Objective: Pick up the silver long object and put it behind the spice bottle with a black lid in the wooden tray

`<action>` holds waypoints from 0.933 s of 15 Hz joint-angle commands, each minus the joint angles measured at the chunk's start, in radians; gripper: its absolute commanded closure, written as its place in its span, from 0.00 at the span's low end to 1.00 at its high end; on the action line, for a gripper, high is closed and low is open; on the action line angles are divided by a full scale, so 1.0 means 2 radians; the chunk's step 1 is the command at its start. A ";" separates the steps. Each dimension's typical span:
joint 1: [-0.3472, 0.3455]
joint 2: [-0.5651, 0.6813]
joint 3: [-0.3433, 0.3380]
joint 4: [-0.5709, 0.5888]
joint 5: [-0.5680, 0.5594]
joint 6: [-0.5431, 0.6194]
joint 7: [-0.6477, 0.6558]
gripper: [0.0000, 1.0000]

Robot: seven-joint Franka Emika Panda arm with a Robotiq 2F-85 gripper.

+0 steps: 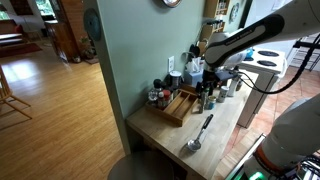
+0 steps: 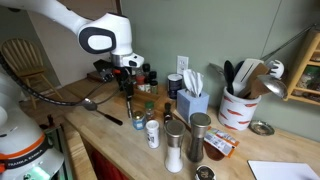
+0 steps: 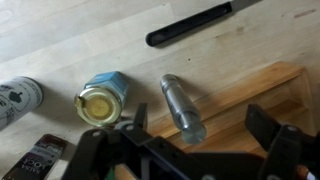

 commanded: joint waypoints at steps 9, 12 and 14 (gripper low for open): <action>-0.009 -0.006 0.013 -0.023 -0.014 0.043 0.037 0.72; -0.013 -0.006 0.013 -0.020 -0.019 0.034 0.043 0.95; -0.017 -0.011 0.014 -0.019 -0.026 0.028 0.049 0.93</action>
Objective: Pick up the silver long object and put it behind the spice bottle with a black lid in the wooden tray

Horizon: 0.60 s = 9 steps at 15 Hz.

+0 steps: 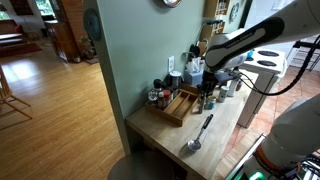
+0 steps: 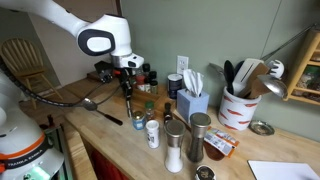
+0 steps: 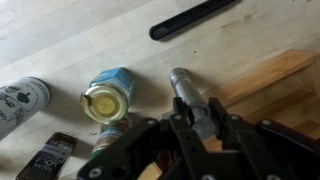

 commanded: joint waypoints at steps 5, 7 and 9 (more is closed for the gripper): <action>-0.019 -0.053 0.019 0.011 -0.048 -0.063 0.041 0.93; -0.017 -0.078 0.020 0.030 -0.051 -0.110 0.038 0.93; -0.013 -0.096 0.021 0.054 -0.048 -0.153 0.034 0.93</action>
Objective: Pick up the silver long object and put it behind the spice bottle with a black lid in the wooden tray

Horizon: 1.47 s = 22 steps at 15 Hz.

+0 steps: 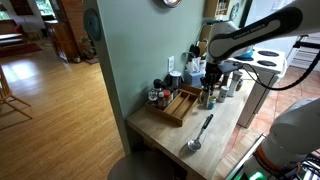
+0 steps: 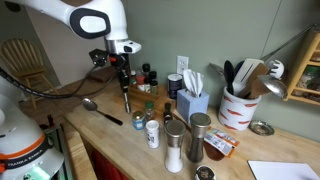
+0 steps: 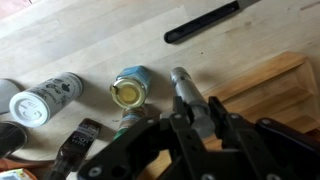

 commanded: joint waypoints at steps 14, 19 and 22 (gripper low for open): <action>0.041 0.009 0.036 0.164 0.036 -0.066 0.009 0.93; 0.054 0.074 0.055 0.227 0.049 -0.024 0.024 0.93; 0.056 0.118 0.065 0.264 0.042 -0.010 0.044 0.93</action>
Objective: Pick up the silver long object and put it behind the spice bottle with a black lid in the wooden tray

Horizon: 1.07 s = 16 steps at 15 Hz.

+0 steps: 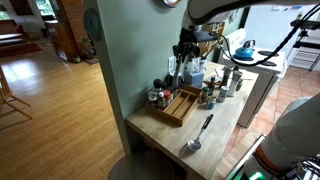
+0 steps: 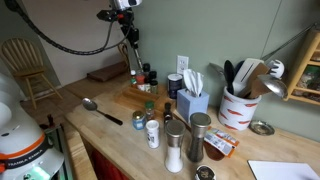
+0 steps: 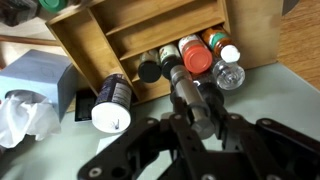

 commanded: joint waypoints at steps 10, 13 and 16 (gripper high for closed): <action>-0.003 0.160 0.007 0.136 -0.068 0.021 0.119 0.93; -0.004 0.182 -0.002 0.147 -0.078 0.021 0.136 0.93; -0.005 0.201 -0.012 0.149 -0.061 0.022 0.127 0.93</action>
